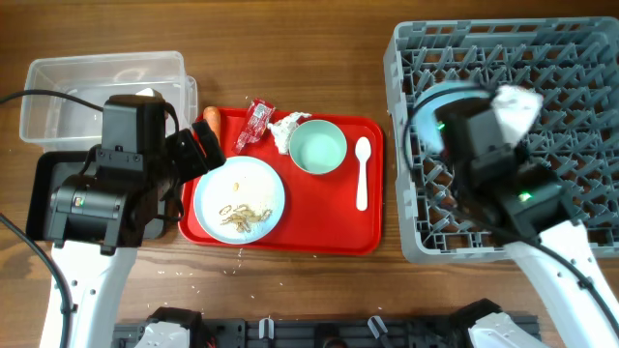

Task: Sort waste into correct bins and load items into the dishwasher rack
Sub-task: 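Grasp the light-blue bowl with the right gripper, then place the light-blue bowl upside down in the rack's far corner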

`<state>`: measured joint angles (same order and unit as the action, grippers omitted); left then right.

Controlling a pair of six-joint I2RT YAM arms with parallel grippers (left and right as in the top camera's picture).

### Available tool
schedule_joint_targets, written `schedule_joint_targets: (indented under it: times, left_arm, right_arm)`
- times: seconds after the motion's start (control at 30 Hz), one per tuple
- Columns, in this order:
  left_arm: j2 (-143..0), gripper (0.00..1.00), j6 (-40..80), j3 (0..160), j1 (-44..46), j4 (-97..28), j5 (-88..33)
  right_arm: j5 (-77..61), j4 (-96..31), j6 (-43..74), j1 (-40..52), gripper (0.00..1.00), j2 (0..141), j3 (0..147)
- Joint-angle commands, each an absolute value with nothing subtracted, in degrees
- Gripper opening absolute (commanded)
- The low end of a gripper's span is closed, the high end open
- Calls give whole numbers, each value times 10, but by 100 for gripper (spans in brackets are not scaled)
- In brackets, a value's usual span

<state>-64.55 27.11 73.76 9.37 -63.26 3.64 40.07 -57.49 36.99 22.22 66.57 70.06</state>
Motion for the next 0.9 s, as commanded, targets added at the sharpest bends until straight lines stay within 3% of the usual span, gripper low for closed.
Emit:
schedule_joint_targets:
  times: [0.0,0.27,0.63,0.87]
  left_arm:
    - [-646,100,274,745,91,-633,48]
    - [-646,100,275,745,91,-633,48]
    - [-646,100,274,745,91,-633,48]
    - [-646,100,274,745,91,-633,48]
  right_arm:
    - [543,-501,280,165,4,691,705]
    - [570,-270,-48,66,4,828,705]
    - [662,-94,-186,48,4,1000,705]
    - [663,-97,-209,32,4,1049,705]
